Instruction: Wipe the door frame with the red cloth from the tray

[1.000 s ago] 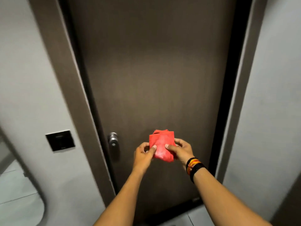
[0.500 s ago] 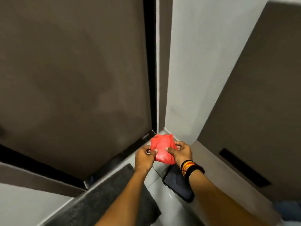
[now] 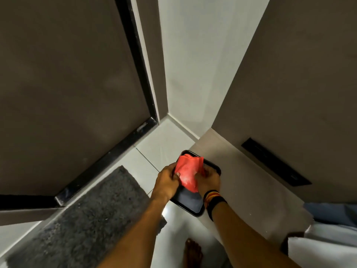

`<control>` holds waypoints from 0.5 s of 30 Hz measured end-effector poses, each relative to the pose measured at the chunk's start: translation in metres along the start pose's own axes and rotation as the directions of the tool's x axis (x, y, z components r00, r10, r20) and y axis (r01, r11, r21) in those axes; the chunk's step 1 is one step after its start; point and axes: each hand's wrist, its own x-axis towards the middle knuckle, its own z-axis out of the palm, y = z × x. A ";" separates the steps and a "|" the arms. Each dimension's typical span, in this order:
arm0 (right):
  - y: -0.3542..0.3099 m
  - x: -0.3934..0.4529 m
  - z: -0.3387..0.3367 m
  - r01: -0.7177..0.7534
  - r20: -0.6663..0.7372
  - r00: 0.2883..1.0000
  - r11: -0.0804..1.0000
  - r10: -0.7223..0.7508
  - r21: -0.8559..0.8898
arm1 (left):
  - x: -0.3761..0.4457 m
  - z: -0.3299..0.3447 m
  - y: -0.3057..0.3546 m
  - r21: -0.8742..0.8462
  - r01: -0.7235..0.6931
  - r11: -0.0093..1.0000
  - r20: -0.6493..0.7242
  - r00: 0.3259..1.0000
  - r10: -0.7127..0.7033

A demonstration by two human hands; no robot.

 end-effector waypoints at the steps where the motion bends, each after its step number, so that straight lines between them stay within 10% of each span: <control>1: 0.010 0.010 0.002 -0.020 -0.009 1.000 1.000 0.019 -0.012 | 0.007 0.008 -0.008 -0.001 0.007 1.000 0.033 0.999 -0.007; 11: 0.077 0.059 0.024 -0.112 0.068 0.992 0.989 0.106 0.092 | 0.037 0.037 -0.069 -0.068 0.094 0.993 0.179 0.981 -0.080; 15: 0.076 0.045 0.027 0.115 0.137 0.987 0.968 -0.086 -0.221 | 0.030 0.030 -0.065 0.262 -0.138 0.955 0.123 0.986 0.109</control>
